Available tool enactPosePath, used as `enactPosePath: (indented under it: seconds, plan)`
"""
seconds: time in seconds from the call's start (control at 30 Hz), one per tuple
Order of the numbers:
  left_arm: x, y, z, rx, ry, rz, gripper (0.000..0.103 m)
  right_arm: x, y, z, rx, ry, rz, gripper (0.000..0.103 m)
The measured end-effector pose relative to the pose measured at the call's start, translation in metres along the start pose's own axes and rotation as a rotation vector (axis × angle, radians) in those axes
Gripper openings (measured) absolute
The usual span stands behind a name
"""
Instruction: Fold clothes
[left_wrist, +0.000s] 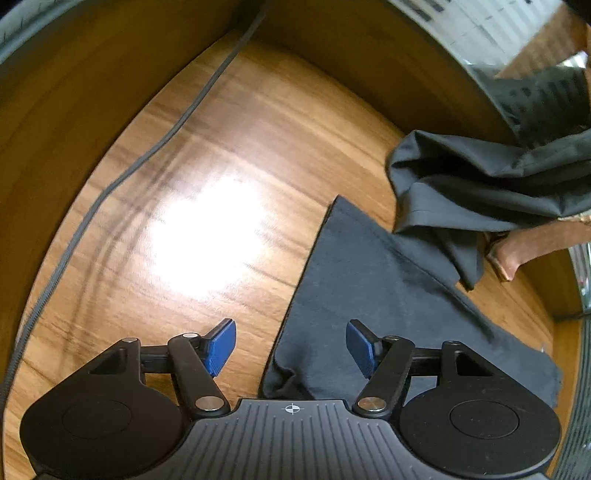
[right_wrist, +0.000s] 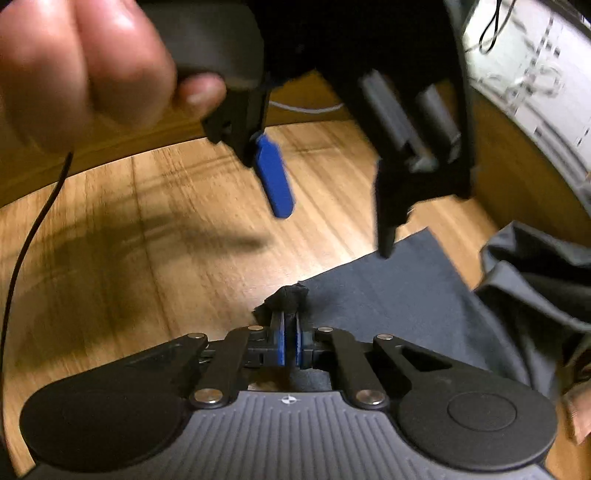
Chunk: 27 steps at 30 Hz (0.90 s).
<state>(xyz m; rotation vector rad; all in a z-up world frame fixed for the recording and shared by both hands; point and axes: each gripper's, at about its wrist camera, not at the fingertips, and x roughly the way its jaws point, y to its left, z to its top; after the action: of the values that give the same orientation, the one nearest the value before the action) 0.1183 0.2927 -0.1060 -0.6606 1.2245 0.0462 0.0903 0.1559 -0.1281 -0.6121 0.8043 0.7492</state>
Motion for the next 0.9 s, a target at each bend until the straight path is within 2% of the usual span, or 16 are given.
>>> enactPosePath:
  seconds: [0.17,0.3,0.33,0.37,0.4,0.47,0.73,0.8,0.83,0.87,0.9]
  plan:
    - [0.01,0.001,-0.003,-0.015,0.024,-0.006,0.067,-0.006,-0.011,0.0,0.033,-0.014,-0.008,0.005]
    - [0.012,0.001,-0.004,-0.023,0.03,-0.014,0.067,-0.004,-0.015,0.0,0.048,0.001,0.027,0.008]
    - [0.011,0.001,-0.004,-0.025,0.03,-0.014,0.067,-0.003,-0.016,0.0,0.056,0.002,0.037,0.014]
    - [0.01,0.001,-0.003,-0.028,0.028,-0.015,0.067,-0.002,-0.016,0.0,0.066,0.002,0.047,0.026]
    - [0.009,0.002,-0.003,-0.031,0.025,-0.017,0.067,0.0,-0.015,0.0,0.064,0.006,0.05,0.03]
    - [0.007,0.003,-0.002,-0.037,0.021,-0.019,0.067,0.003,-0.013,0.001,0.059,0.014,0.055,0.031]
    - [0.003,0.008,-0.002,-0.061,0.017,-0.018,0.068,0.015,-0.005,0.0,0.026,0.035,0.065,0.031]
    - [0.003,0.009,-0.003,-0.065,0.02,-0.014,0.068,0.015,-0.005,0.0,0.027,0.033,0.063,0.027]
    - [0.003,0.01,-0.003,-0.067,0.02,-0.011,0.068,0.014,-0.005,0.0,0.03,0.032,0.063,0.02]
    - [0.004,0.01,-0.003,-0.072,0.023,-0.012,0.068,0.014,-0.005,-0.001,0.023,0.023,0.054,0.006]
    - [0.004,0.011,-0.003,-0.078,0.026,-0.013,0.068,0.011,-0.008,-0.002,0.04,0.012,0.054,0.006]
